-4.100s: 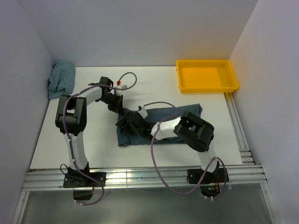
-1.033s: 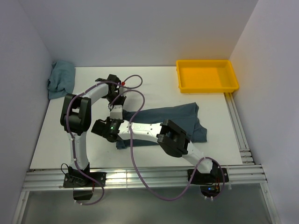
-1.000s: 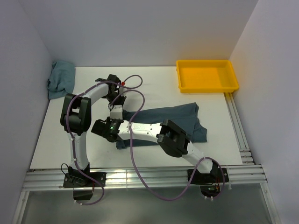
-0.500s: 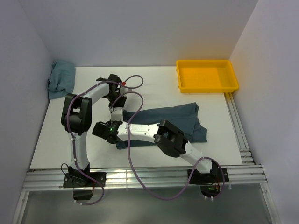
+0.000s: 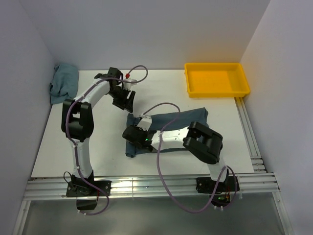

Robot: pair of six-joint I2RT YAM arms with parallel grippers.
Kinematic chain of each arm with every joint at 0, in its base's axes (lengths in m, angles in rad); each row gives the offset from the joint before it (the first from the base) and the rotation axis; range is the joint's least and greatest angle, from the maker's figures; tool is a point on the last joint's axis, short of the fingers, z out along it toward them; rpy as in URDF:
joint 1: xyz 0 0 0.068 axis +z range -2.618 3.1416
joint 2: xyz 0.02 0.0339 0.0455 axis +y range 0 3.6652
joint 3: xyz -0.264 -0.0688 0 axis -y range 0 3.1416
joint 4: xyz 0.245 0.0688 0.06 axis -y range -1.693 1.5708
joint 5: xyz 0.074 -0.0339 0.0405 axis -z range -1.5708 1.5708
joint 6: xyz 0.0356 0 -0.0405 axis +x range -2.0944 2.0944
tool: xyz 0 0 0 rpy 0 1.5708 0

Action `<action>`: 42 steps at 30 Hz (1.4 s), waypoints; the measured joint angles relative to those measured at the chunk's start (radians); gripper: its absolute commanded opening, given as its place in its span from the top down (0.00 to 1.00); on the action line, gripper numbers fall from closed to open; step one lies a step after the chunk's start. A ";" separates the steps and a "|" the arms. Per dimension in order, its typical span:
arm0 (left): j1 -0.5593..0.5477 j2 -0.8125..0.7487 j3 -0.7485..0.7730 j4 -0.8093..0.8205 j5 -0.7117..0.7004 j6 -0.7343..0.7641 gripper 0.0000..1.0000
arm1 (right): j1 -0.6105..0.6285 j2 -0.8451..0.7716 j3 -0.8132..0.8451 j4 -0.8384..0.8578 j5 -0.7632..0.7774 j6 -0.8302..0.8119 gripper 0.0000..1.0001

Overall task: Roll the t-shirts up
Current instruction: Roll the tshirt

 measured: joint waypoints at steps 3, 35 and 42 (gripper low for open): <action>0.038 -0.021 0.006 -0.007 0.078 0.014 0.31 | -0.046 -0.058 -0.156 0.210 -0.105 0.037 0.76; -0.021 -0.050 -0.293 0.211 0.104 -0.043 1.00 | -0.110 -0.042 -0.157 0.320 -0.254 0.053 0.45; -0.053 -0.061 -0.280 0.192 0.007 -0.050 1.00 | -0.041 -0.041 0.039 -0.072 -0.089 0.000 0.41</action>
